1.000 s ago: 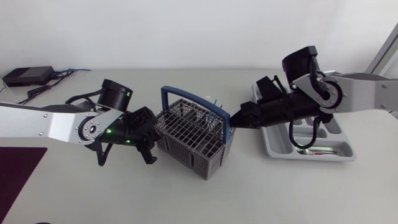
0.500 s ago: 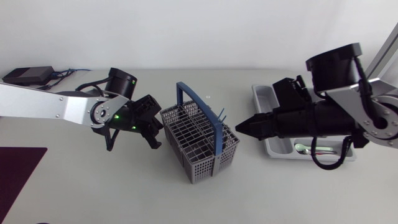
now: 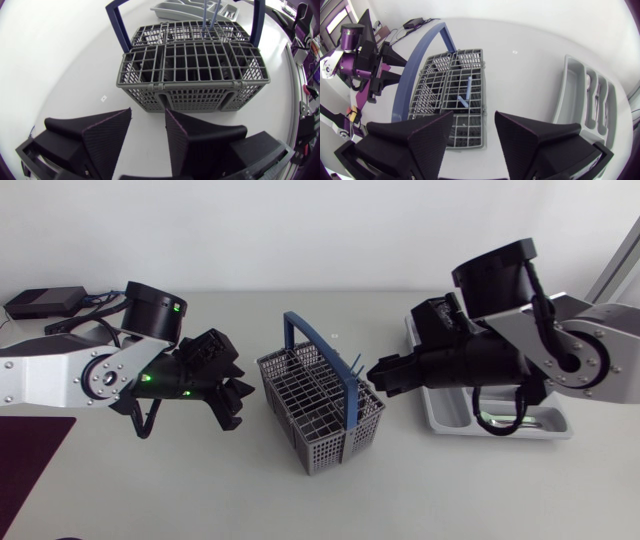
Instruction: Unload the cutlery basket into the drawer organizer.
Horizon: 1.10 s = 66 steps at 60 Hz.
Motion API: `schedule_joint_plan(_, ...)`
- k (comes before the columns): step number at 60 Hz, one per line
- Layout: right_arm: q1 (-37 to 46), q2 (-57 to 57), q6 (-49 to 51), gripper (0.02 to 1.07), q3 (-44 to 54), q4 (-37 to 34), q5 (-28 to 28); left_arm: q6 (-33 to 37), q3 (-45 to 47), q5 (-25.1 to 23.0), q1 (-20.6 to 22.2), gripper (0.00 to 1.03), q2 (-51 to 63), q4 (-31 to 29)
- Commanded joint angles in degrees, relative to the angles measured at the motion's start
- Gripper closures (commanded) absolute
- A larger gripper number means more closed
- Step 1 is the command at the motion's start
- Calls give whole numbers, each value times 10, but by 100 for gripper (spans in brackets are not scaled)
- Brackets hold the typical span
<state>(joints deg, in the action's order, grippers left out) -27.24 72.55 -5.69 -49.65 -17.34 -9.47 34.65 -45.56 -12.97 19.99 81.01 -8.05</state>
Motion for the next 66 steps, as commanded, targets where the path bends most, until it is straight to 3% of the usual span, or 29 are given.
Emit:
schedule_joint_plan(1,-29,29,4,43,-17,21,31,-5,17,0,5,31,-17,-3)
schedule_joint_plan(13,-59,75,-6,44,-22,66,79,-6,23,0,10,30,-30,-4)
schedule_joint_plan(21,-61,84,-6,63,-17,93,89,-5,24,0,9,29,-30,-3)
schedule_joint_plan(31,-66,94,-6,79,-11,116,101,-3,22,-1,9,29,-25,0)
schedule_joint_plan(60,-65,82,-11,80,12,143,105,4,29,-4,6,29,-28,1)
schedule_joint_plan(66,-64,63,-11,75,18,137,104,4,29,-4,7,29,-28,1)
